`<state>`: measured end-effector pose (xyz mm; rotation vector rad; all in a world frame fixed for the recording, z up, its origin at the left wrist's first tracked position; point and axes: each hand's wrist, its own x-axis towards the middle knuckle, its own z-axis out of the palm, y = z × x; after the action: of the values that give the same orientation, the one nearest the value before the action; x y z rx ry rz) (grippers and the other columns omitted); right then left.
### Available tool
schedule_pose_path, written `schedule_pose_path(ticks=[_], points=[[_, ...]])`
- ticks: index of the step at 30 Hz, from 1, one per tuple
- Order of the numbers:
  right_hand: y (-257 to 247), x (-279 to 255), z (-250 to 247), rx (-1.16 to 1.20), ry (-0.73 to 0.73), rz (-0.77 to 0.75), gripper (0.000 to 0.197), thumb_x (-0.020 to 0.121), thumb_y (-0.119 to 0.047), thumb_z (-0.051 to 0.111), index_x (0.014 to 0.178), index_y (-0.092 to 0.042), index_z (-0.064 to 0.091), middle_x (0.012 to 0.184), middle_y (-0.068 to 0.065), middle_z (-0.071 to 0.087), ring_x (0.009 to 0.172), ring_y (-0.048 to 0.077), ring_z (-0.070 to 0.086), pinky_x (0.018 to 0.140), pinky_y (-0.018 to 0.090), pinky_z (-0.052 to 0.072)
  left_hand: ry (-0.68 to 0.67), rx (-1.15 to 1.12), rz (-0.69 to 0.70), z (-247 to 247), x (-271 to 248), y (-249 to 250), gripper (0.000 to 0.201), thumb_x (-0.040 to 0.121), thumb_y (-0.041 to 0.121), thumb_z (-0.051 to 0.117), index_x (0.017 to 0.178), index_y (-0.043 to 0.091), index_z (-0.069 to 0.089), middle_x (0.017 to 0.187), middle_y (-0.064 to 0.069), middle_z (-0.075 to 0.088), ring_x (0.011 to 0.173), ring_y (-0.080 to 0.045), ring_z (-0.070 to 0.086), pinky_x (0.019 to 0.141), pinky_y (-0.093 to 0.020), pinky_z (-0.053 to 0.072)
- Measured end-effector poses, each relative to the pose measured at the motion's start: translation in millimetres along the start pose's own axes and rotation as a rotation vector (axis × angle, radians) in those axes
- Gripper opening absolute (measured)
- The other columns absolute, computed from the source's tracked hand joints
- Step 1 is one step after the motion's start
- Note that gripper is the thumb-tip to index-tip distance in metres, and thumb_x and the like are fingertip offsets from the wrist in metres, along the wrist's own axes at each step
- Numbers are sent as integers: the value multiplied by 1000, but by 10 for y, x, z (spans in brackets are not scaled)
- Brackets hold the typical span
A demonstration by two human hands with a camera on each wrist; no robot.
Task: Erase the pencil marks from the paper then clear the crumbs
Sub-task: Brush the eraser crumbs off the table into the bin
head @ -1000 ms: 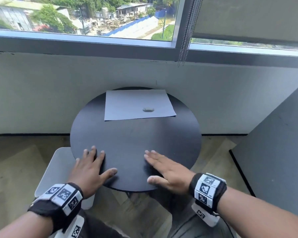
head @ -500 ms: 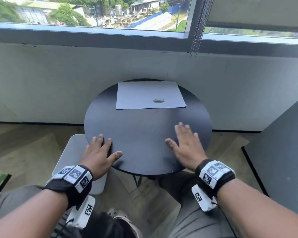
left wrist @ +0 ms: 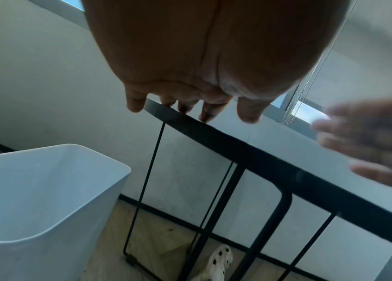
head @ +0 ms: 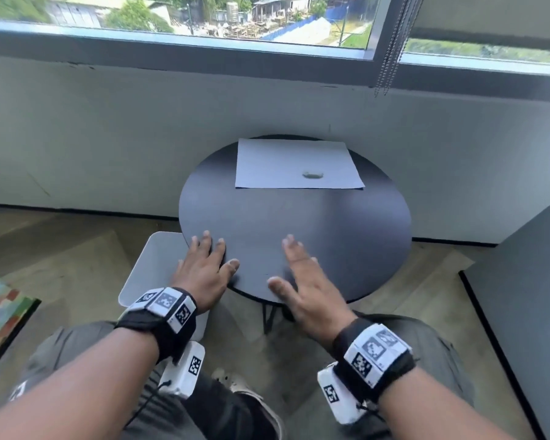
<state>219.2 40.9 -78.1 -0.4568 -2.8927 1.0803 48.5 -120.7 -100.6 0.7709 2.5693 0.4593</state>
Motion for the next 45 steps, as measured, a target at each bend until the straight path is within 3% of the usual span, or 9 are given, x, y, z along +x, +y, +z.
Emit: schedule_pose_path(ticks=[6,11,17,22,26,31,36,40,45], points=[[769,80,-438,-391,135,561,93,86,-75,9,155,-14,15,164,8,3,150,29,-1,119,54,5,107,-117,-42,-16,-39,-258,61,105,37,33,160,23,11,167,4,-12,153,-13,-10,124,-49,3],[-115,105,350,-411,-80,263,85,89,-74,4,156,-22,-5,162,0,-19,147,27,-23,118,51,-13,192,-288,5,-21,-63,-258,57,104,25,39,158,19,23,168,-1,1,153,-12,5,123,-32,6],[-251,469,-327,-28,-31,167,75,98,-54,39,157,-17,11,163,-5,7,149,7,5,117,20,2,345,-620,-272,-152,237,-677,60,99,23,52,156,23,31,158,-9,29,144,-25,32,118,-36,23],[272,973,-680,-458,-196,390,100,81,-80,28,150,-8,23,160,11,19,147,32,17,117,45,21,149,-504,-591,-69,809,-1402,74,90,38,66,153,15,34,150,-23,39,134,-43,42,110,-47,37],[-83,771,-235,-593,-366,177,107,75,-87,17,156,-19,1,164,0,-13,150,26,-11,120,49,10,83,-350,-703,124,1109,-1852,64,76,46,71,128,15,48,125,-22,57,110,-43,57,94,-45,48],[-392,802,-238,-464,-398,-57,85,87,-74,26,156,-31,3,163,-15,-1,149,4,-7,120,24,0,-69,-121,-659,211,1208,-1893,43,84,31,71,117,6,59,115,-19,66,103,-38,63,82,-32,50],[-331,782,-164,-640,-503,-91,84,86,-80,25,154,-36,-1,162,-13,-15,149,24,-16,119,53,3,-263,26,-550,414,1031,-1704,39,108,23,37,142,11,51,144,-9,55,130,-20,53,91,-20,40],[-315,643,-366,-388,-487,-241,70,88,-75,34,148,-39,28,158,-23,18,147,4,9,122,33,7,-209,-84,-505,275,889,-1461,41,109,21,32,144,10,50,147,-11,51,134,-24,49,103,-24,37],[365,790,-691,-507,-228,346,87,87,-76,27,156,-25,12,164,-5,-3,151,24,-1,122,41,5,-215,-21,-436,47,659,-1128,39,107,22,40,139,5,54,143,-12,54,133,-24,50,101,-25,37]])
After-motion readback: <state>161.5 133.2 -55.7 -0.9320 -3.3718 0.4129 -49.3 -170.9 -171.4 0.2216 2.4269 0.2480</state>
